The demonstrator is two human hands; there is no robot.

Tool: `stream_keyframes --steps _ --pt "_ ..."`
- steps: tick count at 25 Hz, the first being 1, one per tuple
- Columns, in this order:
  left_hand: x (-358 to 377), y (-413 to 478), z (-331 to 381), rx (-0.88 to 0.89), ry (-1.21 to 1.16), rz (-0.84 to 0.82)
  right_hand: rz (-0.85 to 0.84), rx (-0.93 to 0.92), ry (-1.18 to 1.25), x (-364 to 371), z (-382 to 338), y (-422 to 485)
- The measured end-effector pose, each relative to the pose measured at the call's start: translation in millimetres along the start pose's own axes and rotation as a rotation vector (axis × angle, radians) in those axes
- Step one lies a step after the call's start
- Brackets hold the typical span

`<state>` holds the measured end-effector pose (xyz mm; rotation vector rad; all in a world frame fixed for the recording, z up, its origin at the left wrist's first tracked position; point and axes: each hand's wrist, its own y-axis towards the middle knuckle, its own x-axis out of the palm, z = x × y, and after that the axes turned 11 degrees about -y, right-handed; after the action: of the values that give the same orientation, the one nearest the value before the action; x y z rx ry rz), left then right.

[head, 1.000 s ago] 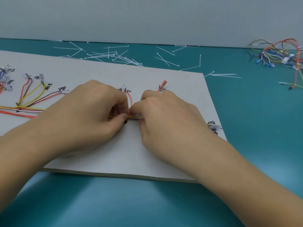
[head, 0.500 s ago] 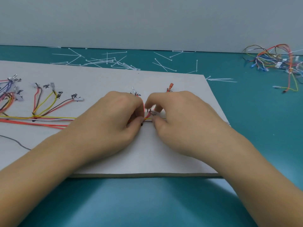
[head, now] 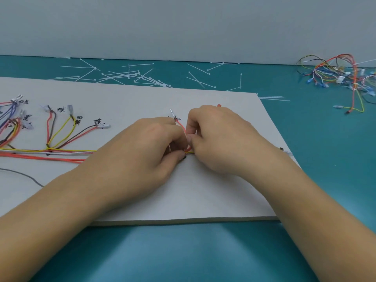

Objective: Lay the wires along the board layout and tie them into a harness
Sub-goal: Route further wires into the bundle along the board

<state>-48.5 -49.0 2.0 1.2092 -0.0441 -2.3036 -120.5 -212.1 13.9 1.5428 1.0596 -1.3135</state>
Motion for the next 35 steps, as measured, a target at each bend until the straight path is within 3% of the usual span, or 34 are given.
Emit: stream_keyframes --steps 5,10,15,19,24,28,35 --pt "-22.4 -13.1 -9.2 0.046 0.011 0.006 0.003 0.060 0.018 -3.2 -3.4 2.6" --pt "-59.0 -21.1 -27.9 -0.038 -0.028 0.078 -0.018 0.114 0.012 -10.5 4.8 0.1" --pt "-94.6 -30.2 -46.7 -0.155 0.037 0.095 -0.144 0.247 0.032 -34.0 46.5 -7.4" --pt "-101.7 -34.5 -51.8 -0.234 0.070 -0.043 -0.237 0.264 -0.051 -50.0 74.8 -15.3" --pt "-88.6 -29.2 -45.1 -0.202 0.012 -0.206 0.033 0.065 0.116 -37.9 46.2 -15.7" --pt "-82.7 -24.6 -46.6 -0.225 -0.059 -0.186 0.012 -0.210 0.160 -7.6 5.0 -19.2" --pt "-67.1 -21.2 -42.0 -0.203 -0.023 -0.091 -0.032 -0.182 0.255 -2.3 7.7 -13.5"
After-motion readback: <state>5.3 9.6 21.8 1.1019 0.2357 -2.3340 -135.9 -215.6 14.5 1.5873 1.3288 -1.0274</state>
